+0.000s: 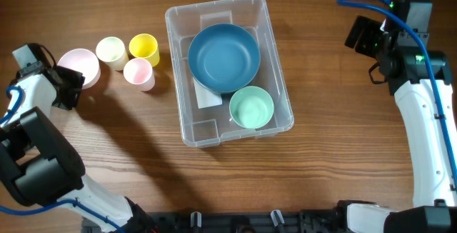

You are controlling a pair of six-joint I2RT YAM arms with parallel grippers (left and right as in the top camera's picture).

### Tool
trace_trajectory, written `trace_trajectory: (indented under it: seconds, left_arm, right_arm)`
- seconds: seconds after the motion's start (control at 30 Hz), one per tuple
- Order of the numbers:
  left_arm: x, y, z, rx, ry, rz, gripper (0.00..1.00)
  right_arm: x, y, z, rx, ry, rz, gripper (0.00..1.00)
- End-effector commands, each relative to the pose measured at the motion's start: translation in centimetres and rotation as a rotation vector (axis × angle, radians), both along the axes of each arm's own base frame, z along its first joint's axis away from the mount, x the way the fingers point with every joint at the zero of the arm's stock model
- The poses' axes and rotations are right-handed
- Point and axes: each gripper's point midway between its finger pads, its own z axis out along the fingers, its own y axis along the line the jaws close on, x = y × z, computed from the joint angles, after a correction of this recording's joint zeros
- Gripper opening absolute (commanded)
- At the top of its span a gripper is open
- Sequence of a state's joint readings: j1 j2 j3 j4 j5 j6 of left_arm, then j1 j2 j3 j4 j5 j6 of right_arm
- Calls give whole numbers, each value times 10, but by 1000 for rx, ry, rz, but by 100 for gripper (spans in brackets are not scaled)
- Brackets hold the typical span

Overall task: Pack container
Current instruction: 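Lift the pink bowl and carry it over the bin with the left gripper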

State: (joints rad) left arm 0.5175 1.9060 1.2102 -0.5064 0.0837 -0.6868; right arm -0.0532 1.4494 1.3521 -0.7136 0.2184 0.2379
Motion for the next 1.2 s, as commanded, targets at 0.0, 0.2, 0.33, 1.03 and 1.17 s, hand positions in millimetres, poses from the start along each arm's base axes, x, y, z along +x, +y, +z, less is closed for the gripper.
trace_trajectory:
  seconds: [0.0, 0.2, 0.33, 1.03, 1.17]
  left_arm:
    - [-2, 3, -8, 2, 15, 11, 37]
    - [-2, 13, -5, 10, -1, 32, 20]
    - [-11, 30, -1, 14, -7, 74, 4]
    - [-16, -17, 184, 83, -394, -33, 4]
    - [-13, -94, 245, 85, -555, -238, 4]
  right_arm:
    - [2, -2, 2, -2, -7, -16, 100]
    - [2, -2, 2, -2, -7, -17, 100]
    - [2, -2, 2, -2, -7, -17, 100]
    - [2, -2, 2, -2, -7, -17, 100]
    - [2, -2, 2, -2, -7, -17, 100]
